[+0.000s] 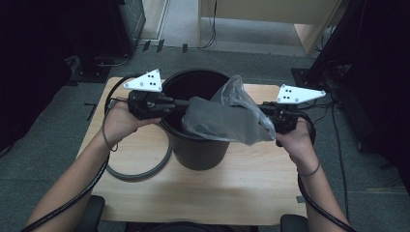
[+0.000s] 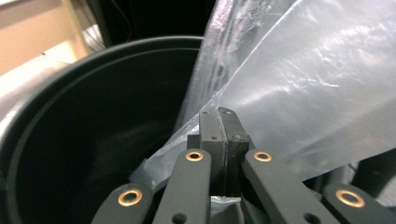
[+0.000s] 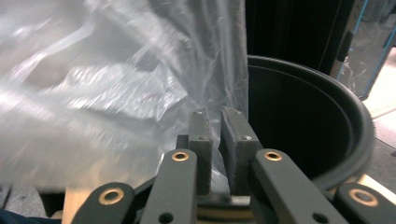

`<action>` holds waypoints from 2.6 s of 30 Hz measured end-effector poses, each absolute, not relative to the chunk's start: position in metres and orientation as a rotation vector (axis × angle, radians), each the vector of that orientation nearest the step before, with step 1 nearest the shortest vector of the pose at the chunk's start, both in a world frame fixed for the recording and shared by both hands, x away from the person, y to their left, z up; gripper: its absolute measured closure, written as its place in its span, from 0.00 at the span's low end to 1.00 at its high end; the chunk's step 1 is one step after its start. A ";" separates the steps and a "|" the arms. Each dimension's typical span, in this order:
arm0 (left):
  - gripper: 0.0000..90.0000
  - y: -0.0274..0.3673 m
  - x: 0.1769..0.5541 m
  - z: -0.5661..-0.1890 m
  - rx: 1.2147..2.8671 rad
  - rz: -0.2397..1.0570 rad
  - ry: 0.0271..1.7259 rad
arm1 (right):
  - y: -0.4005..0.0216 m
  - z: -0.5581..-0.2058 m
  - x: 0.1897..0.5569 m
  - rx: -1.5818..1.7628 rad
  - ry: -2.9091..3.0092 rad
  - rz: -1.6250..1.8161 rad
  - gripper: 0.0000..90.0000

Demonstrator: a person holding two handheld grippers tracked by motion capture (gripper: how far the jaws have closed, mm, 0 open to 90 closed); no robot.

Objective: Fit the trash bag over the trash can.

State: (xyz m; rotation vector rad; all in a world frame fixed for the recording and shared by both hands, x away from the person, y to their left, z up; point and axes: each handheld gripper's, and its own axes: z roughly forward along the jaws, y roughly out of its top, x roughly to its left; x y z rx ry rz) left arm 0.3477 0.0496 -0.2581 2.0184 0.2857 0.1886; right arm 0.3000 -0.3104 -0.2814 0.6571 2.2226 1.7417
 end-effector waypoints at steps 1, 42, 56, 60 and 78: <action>1.00 0.051 0.349 -0.258 2.014 0.198 0.294 | -0.313 -0.282 0.298 0.660 2.222 1.744 0.92; 1.00 0.056 0.402 -0.242 2.000 0.252 0.421 | -0.284 -0.266 0.380 0.629 2.185 1.661 0.29; 1.00 0.057 0.412 -0.241 1.997 0.247 0.456 | -0.274 -0.264 0.381 0.596 2.272 1.787 0.97; 1.00 0.066 0.414 -0.241 1.985 0.252 0.475 | -0.276 -0.264 0.378 0.660 2.295 1.722 1.00; 1.00 0.127 0.421 -0.255 1.943 0.271 0.634 | -0.349 -0.275 0.372 0.951 2.197 1.627 1.00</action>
